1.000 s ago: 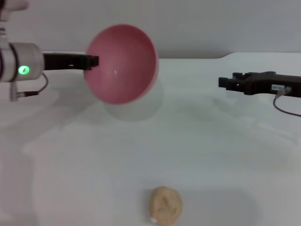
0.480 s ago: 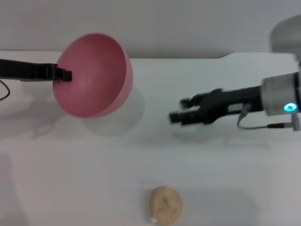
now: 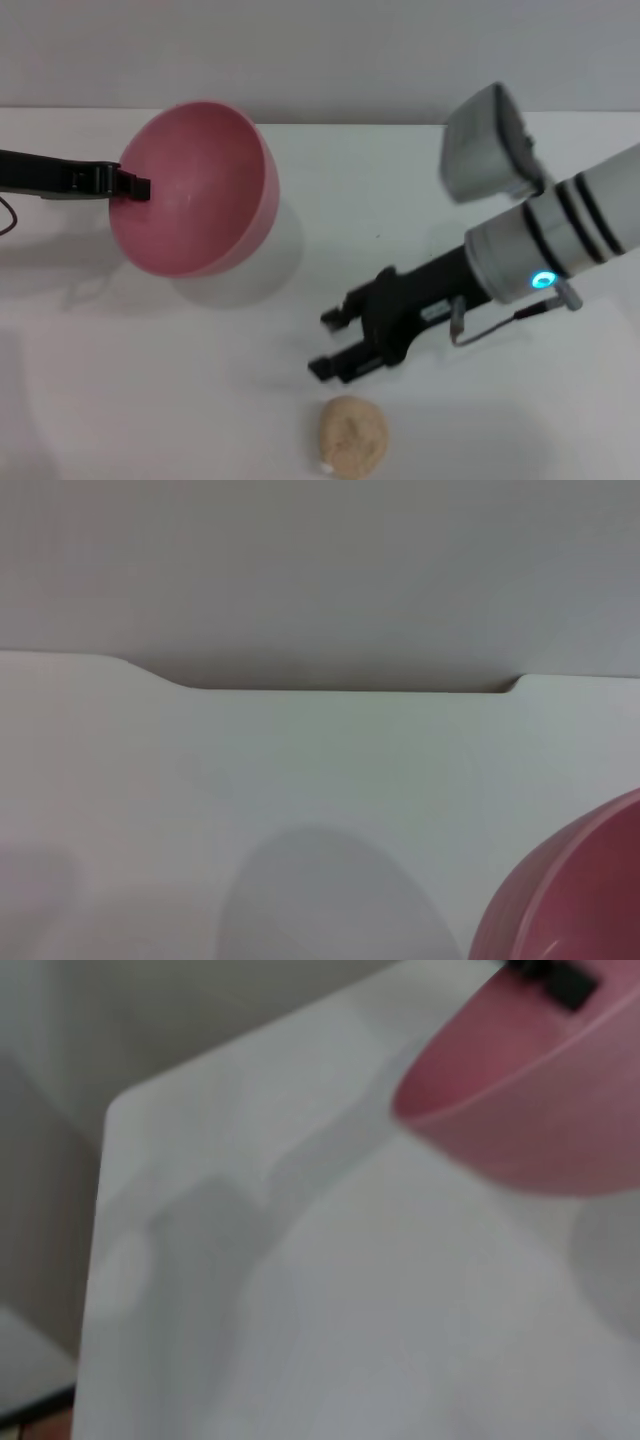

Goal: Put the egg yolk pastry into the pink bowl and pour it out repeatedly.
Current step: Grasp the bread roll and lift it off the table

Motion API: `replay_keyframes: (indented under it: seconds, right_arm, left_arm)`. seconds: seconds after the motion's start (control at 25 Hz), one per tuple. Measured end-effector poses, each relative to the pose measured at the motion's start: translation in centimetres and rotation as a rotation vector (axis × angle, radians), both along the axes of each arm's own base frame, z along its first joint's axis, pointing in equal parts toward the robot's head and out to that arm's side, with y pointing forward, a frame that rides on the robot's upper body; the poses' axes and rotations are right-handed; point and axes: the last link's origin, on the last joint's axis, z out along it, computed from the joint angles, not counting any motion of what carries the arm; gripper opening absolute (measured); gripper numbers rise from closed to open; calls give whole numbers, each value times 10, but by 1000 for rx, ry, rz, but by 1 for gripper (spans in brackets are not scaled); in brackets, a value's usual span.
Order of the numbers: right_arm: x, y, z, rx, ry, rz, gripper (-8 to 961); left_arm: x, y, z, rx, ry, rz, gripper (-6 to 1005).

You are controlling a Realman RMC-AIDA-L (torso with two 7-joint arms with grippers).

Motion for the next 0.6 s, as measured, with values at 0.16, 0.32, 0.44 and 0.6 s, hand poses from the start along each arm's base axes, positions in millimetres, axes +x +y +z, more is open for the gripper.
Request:
replay_keyframes:
  seconds: [0.16,0.32,0.44,0.6]
  right_arm:
    - [2,-9,-10,-47,-63,14,655]
    - [9,-13,-12,-72,-131,-9,656]
    - [13,-16,-9,-99,-169,-27,656]
    - [14,-19,-4,-129,-173,-33,655]
  left_arm:
    - [0,0,-1,2,-2,0,-1]
    - [1,1,-1,6,-2,-2,-1]
    - [2,2,-1,9,-2,-6,-1]
    - [3,4,-1,20,1,-10,0]
